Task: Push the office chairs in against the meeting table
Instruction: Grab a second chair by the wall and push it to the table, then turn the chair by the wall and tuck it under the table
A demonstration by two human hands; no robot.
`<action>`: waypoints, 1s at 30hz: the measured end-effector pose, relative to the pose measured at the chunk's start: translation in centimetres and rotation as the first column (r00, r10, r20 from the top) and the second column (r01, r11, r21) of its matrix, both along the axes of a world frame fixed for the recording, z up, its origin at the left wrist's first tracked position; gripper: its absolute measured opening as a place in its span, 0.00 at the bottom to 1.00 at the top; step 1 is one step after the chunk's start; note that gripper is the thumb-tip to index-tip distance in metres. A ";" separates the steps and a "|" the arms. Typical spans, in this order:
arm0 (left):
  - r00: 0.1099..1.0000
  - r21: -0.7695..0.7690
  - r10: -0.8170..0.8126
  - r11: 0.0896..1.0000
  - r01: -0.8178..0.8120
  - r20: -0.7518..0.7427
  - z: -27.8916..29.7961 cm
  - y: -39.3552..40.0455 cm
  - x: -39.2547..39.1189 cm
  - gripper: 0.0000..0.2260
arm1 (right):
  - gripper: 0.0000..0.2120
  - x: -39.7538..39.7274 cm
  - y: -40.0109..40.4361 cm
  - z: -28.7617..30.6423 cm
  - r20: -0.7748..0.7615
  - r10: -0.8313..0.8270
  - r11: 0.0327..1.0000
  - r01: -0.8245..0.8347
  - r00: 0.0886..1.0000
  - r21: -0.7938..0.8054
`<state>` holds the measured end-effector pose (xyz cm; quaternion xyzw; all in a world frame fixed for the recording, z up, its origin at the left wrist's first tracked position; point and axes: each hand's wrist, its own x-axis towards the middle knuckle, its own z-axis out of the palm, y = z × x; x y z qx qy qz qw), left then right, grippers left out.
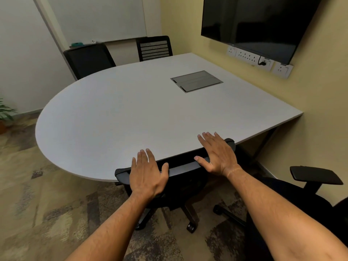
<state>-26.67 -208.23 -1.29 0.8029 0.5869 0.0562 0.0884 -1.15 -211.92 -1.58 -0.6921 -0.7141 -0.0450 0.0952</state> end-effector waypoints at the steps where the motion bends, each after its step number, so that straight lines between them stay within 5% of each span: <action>1: 1.000 -0.003 -0.015 1.000 0.015 0.003 0.0 0.0 -0.1 0.38 | 0.42 0.0 -0.1 -0.1 0.002 -0.004 1.000 0.004 1.000 0.007; 15: 0.987 0.065 -0.150 0.987 0.146 0.059 0.4 -0.2 1.0 0.37 | 0.42 -1.6 -2.5 0.6 -0.084 -0.087 0.996 0.089 0.993 0.025; 30: 0.806 0.219 -0.584 0.802 0.556 0.091 2.9 -11.1 19.4 0.37 | 0.42 11.5 -21.8 3.7 0.063 -0.429 0.902 0.424 0.901 0.077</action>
